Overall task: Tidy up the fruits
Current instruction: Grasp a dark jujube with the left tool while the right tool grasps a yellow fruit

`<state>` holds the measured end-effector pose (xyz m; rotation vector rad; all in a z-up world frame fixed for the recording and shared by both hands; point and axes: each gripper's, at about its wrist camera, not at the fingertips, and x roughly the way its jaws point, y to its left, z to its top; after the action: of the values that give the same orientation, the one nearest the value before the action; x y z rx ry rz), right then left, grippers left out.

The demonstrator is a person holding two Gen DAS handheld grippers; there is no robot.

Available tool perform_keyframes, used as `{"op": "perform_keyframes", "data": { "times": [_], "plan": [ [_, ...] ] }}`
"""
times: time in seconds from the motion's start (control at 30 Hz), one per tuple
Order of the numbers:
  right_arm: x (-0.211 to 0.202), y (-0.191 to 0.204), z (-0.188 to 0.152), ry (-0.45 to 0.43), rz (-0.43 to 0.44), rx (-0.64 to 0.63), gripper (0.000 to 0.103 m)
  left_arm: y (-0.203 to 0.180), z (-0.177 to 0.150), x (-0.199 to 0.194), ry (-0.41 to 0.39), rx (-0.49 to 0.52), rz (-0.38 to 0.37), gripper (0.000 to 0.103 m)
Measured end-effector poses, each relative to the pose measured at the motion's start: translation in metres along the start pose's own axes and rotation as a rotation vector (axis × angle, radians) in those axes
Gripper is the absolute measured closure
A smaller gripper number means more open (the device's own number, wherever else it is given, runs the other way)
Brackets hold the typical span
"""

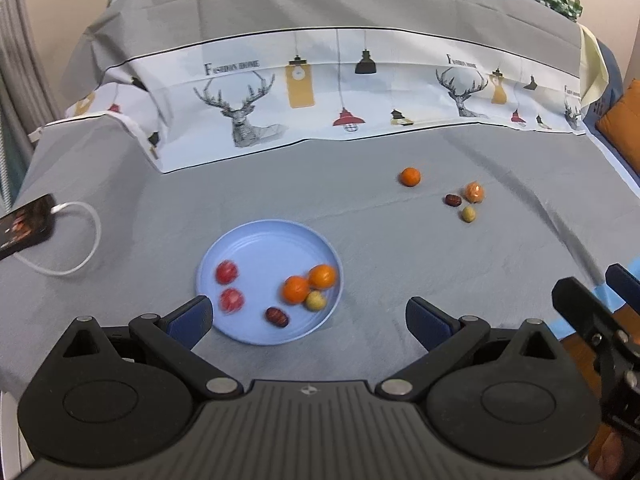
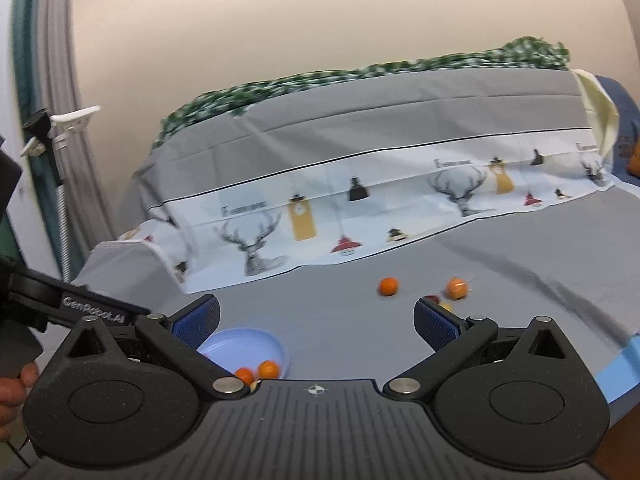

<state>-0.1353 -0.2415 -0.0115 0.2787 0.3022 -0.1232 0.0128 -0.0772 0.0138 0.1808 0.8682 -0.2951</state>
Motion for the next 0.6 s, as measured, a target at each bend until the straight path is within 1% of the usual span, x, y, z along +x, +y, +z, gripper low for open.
{"op": "perform_keyframes", "data": {
  "times": [0.13, 0.27, 0.33, 0.4, 0.47, 0.53, 0.6],
  "plan": [
    [0.017, -0.025, 0.006, -0.008, -0.062, 0.010, 0.001, -0.018, 0.016, 0.021, 0.008, 0.013, -0.024, 0.000],
    [0.039, -0.057, 0.010, -0.014, -0.133, 0.049, 0.001, -0.041, 0.032, 0.046, 0.015, 0.033, -0.033, 0.000],
    [0.055, -0.079, 0.009, 0.009, -0.195, 0.077, 0.001, -0.054, 0.041, 0.064, 0.020, 0.043, -0.046, 0.000],
    [0.070, -0.101, 0.006, 0.038, -0.238, 0.113, 0.001, -0.064, 0.049, 0.081, 0.034, 0.049, -0.052, 0.000],
    [0.089, -0.125, 0.003, 0.080, -0.279, 0.172, 0.001, -0.076, 0.058, 0.099, 0.039, 0.051, -0.083, 0.000],
    [0.109, -0.148, -0.003, 0.128, -0.311, 0.239, 0.001, -0.088, 0.066, 0.121, 0.036, 0.071, -0.089, 0.000],
    [0.130, -0.163, -0.011, 0.164, -0.351, 0.275, 0.001, -0.104, 0.075, 0.150, 0.030, 0.119, -0.081, 0.000]
  ]
}}
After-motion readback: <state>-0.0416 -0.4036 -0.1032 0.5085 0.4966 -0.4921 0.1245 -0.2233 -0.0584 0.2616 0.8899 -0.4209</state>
